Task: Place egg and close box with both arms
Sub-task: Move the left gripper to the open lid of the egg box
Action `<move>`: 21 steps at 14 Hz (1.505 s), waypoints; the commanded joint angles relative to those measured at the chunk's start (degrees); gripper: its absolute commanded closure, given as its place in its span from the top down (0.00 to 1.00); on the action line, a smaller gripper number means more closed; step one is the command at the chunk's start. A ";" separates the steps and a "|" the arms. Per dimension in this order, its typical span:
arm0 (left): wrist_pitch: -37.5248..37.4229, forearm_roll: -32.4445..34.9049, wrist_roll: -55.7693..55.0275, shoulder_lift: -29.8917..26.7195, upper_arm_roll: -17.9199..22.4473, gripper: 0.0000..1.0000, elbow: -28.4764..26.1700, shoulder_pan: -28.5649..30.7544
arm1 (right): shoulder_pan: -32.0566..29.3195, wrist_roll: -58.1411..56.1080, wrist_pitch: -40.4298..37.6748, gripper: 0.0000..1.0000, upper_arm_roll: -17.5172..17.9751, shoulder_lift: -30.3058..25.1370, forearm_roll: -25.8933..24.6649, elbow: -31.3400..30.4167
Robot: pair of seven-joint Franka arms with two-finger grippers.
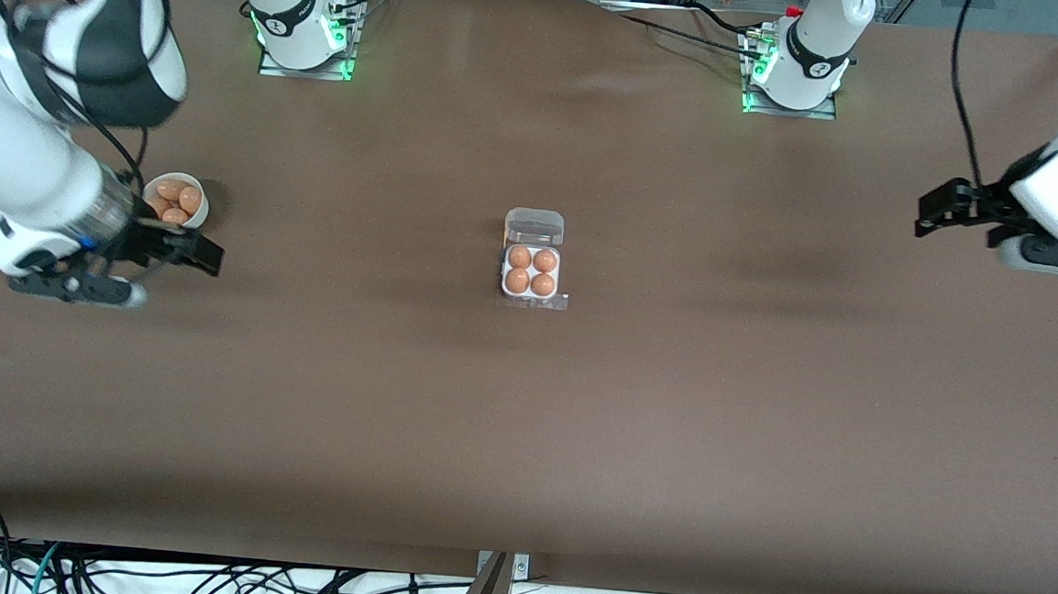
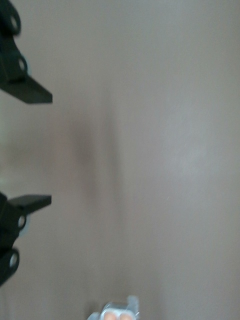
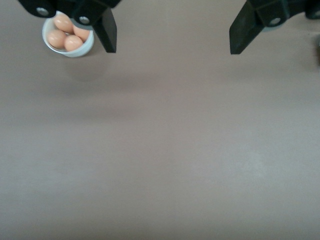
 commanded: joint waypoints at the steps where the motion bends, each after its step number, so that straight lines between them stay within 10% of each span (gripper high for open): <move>1: -2.82 -7.09 -3.72 1.24 -1.36 0.58 1.45 0.03 | -4.18 -1.65 -0.55 1.00 1.69 -8.22 -0.92 -5.50; 7: -8.27 -13.63 -17.16 5.80 -4.26 0.07 1.54 -8.38 | -9.72 -7.63 -7.87 1.00 3.53 -10.70 -0.56 -2.16; 21: -7.92 -28.66 -27.91 27.15 -4.26 0.00 5.04 -25.81 | -10.08 -7.72 -8.13 1.00 3.53 -9.20 -0.13 -1.02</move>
